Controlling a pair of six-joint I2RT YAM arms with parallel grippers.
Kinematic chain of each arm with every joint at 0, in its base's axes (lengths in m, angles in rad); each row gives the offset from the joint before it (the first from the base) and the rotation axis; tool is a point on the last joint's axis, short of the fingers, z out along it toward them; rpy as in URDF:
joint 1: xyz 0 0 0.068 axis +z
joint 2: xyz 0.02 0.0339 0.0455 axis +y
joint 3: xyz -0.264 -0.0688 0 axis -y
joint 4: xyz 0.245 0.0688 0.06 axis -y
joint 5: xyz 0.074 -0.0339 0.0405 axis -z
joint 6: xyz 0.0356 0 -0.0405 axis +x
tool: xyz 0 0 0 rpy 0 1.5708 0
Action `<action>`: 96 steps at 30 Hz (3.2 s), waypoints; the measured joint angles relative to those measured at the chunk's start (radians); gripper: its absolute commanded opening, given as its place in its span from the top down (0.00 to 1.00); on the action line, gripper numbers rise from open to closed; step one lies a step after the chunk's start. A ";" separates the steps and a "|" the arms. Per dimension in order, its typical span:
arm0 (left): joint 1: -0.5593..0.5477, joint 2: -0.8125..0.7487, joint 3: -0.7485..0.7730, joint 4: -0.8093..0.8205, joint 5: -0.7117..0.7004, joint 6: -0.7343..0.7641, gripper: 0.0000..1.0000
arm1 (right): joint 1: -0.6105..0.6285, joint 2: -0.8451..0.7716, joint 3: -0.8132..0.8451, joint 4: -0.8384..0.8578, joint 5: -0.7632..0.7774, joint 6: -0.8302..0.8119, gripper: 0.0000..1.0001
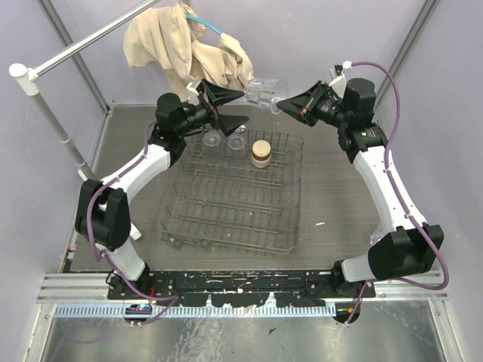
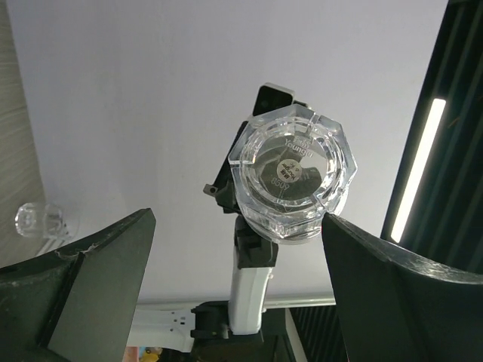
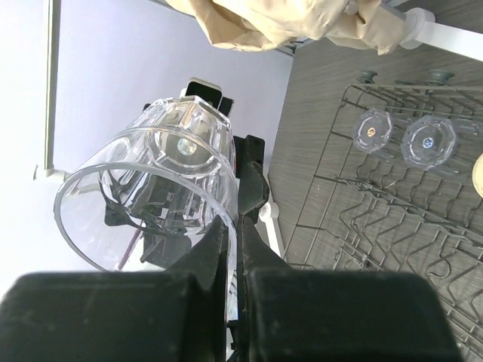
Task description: Load the cups into the dish rack
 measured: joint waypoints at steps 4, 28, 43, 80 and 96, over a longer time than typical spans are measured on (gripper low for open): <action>0.000 0.002 0.000 0.040 -0.007 -0.040 0.02 | 0.000 0.000 0.000 0.026 -0.010 0.017 1.00; -0.005 0.042 0.049 0.090 -0.024 -0.117 0.02 | 0.020 0.024 -0.033 0.055 -0.045 0.024 1.00; -0.025 0.054 0.064 0.063 -0.024 -0.107 0.58 | 0.047 0.052 -0.039 0.074 -0.042 0.023 1.00; 0.061 -0.296 -0.093 -1.216 -0.694 1.095 1.00 | -0.034 -0.055 -0.107 -0.308 0.107 -0.400 0.15; -0.006 -0.250 -0.101 -1.200 -0.943 1.233 1.00 | -0.034 -0.100 -0.146 -0.320 0.108 -0.412 0.15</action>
